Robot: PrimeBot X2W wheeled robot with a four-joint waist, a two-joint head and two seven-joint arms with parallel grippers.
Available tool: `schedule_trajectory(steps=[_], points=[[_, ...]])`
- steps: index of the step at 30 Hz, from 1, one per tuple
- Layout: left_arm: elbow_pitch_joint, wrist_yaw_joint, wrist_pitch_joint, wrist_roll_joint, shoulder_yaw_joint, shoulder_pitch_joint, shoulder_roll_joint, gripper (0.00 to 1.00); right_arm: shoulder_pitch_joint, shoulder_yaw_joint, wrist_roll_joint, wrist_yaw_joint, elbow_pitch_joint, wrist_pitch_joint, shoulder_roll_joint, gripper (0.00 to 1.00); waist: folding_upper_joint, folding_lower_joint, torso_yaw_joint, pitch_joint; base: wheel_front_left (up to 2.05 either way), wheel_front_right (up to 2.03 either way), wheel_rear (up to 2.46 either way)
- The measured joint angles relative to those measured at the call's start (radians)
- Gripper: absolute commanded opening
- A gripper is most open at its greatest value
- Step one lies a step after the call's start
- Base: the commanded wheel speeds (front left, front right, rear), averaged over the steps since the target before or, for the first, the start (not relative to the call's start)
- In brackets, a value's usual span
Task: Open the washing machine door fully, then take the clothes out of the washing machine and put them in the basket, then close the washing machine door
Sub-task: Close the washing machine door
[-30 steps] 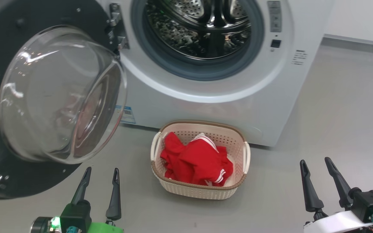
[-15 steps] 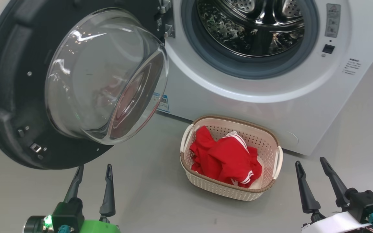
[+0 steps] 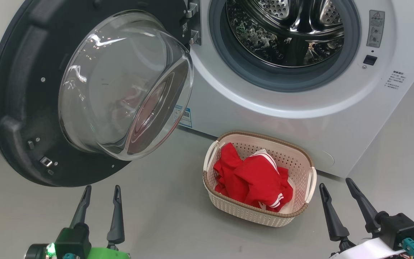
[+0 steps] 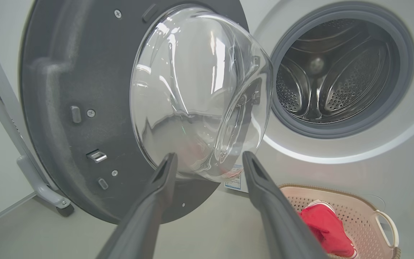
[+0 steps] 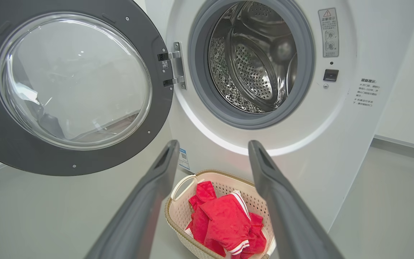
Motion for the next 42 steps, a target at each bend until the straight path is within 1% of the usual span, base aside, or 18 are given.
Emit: schedule_trajectory(steps=[1,9,15,20,21,22,26,27,29,30,31,32,33,36,37,38,42], points=[[-0.001,0.0,0.0,0.0,-0.001,0.001,0.0,0.0,0.0,0.0,0.0,0.0,0.0,0.0,0.0,1.0,0.0,0.0,-0.001,0.0,0.0,0.0,0.0],[-0.009,0.0,0.0,-0.011,-0.01,0.004,0.0,0.0,0.0,0.001,0.0,0.0,0.001,0.0,0.001,1.0,0.0,0.0,-0.006,0.002,0.0,0.0,0.0],[-0.045,0.0,0.0,-0.059,-0.06,0.004,0.001,0.0,0.0,0.001,0.0,0.0,0.001,0.0,0.0,1.0,0.0,0.0,-0.007,0.003,0.0,0.0,0.0],[-0.107,-0.008,0.0,-0.259,-0.127,0.002,0.001,0.0,-0.001,0.001,0.0,0.0,0.0,0.001,0.0,1.0,0.0,0.0,-0.009,0.006,0.0,0.0,0.0],[-0.121,-0.017,0.0,-0.296,-0.136,0.002,0.002,0.0,-0.001,0.001,0.0,0.0,0.0,0.001,0.0,1.0,0.0,0.0,-0.01,0.008,0.0,0.0,0.0],[-0.143,-0.033,0.0,-0.354,-0.141,0.002,0.002,0.0,-0.001,0.001,0.0,0.0,-0.001,0.001,0.0,1.0,0.0,0.0,-0.01,0.009,0.0,0.0,0.0],[-0.269,-0.089,0.0,-0.656,-0.154,-0.002,0.002,0.0,-0.001,-0.005,0.0,0.0,-0.004,0.001,-0.005,1.0,0.0,0.0,-0.012,0.014,0.0,0.0,0.0],[-0.302,-0.104,0.0,-0.714,-0.153,-0.003,0.002,0.0,-0.001,-0.006,0.0,0.0,-0.004,0.001,-0.006,1.0,0.0,0.0,-0.012,0.014,0.0,0.0,0.0],[-0.379,-0.125,0.0,-0.813,-0.138,-0.002,0.002,0.0,-0.001,-0.008,0.0,0.0,-0.005,0.001,-0.007,1.0,0.0,0.0,-0.012,0.016,0.0,0.0,0.0],[-0.379,-0.125,0.0,-0.813,-0.138,-0.002,0.002,0.0,-0.001,-0.008,0.0,0.0,-0.005,0.001,-0.007,1.0,0.0,0.0,-0.012,0.016,0.0,0.0,0.0],[-0.441,-0.138,0.0,-0.907,-0.106,-0.002,0.001,0.0,-0.001,-0.01,0.0,0.0,-0.006,0.001,-0.007,1.0,0.0,0.0,-0.013,0.018,0.0,0.0,0.0],[-0.462,-0.144,0.0,-0.955,-0.08,-0.003,0.002,0.0,-0.001,-0.012,0.0,0.0,-0.007,0.001,-0.007,1.0,0.0,0.0,-0.013,0.019,0.0,0.0,0.0],[-0.462,-0.144,0.0,-0.955,-0.08,-0.003,0.002,0.0,-0.001,-0.012,0.0,0.0,-0.007,0.001,-0.007,1.0,0.0,0.0,-0.013,0.019,0.0,0.0,0.0],[-0.495,-0.151,-0.003,-1.1,0.039,-0.022,0.001,0.0,-0.001,-0.018,0.0,-0.001,-0.02,0.001,-0.01,1.0,0.0,0.0,-0.012,0.026,0.0,0.0,0.0],[-0.495,-0.151,-0.005,-1.123,0.094,-0.037,-0.001,0.0,-0.001,-0.018,0.0,-0.001,-0.022,0.001,-0.013,1.0,0.0,0.0,-0.012,0.029,0.0,0.0,0.0],[-0.494,-0.151,-0.005,-1.124,0.145,-0.051,0.0,0.0,-0.001,-0.018,0.0,-0.001,-0.023,0.001,-0.017,1.0,0.0,0.0,-0.011,0.033,0.0,0.0,0.0],[-0.497,-0.151,-0.006,-1.172,0.312,-0.09,-0.003,0.0,-0.001,-0.022,0.0,-0.001,-0.031,0.003,-0.028,1.0,0.0,0.0,-0.012,0.046,0.0,0.0,0.0]])
